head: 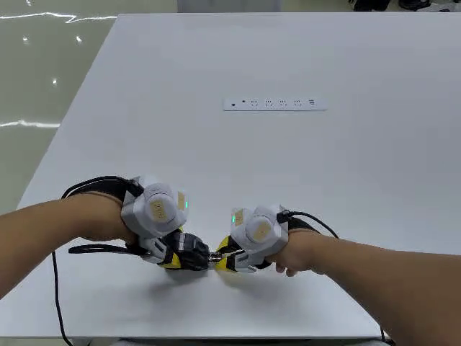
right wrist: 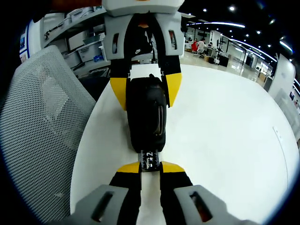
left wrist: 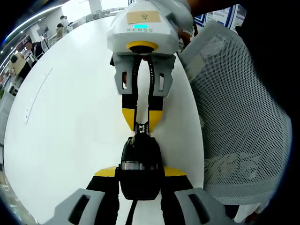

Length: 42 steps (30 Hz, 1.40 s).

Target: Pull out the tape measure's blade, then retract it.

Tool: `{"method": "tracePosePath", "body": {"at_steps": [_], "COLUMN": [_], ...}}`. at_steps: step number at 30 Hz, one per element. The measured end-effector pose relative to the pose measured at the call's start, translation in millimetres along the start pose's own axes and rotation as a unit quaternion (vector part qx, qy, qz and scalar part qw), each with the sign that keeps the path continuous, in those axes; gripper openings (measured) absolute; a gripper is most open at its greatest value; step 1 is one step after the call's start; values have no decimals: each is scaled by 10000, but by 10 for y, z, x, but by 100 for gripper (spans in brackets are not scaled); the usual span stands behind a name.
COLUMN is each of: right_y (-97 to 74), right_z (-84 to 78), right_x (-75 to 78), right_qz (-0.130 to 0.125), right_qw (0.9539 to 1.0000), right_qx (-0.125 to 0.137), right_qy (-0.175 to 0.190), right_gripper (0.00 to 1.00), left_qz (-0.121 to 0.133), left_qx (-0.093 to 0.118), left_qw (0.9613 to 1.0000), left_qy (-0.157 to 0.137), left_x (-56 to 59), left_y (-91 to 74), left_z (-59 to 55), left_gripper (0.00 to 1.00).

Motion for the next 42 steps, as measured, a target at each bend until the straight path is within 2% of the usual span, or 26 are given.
{"method": "tracePosePath", "body": {"at_steps": [42], "right_y": [-241], "right_z": [-246], "right_x": [1], "right_qz": [-62], "right_qw": [9997], "right_qx": [-201], "right_qy": [153], "right_gripper": [12], "left_qz": [33], "left_qx": [13], "left_qw": [10000], "left_qy": [-47], "left_x": [-4], "left_y": [-5], "left_z": [1], "left_gripper": [30]}}
Point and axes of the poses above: the centre of the closed fingertips' face, and the gripper's own axes: y roughly forward along the fingers, x roughly to its right, z roughly out of its top, the point moved 2 cm from there along -y, roughly backward along the fingers, and after that the axes turned 4 degrees about z, right-handed, at the moved point
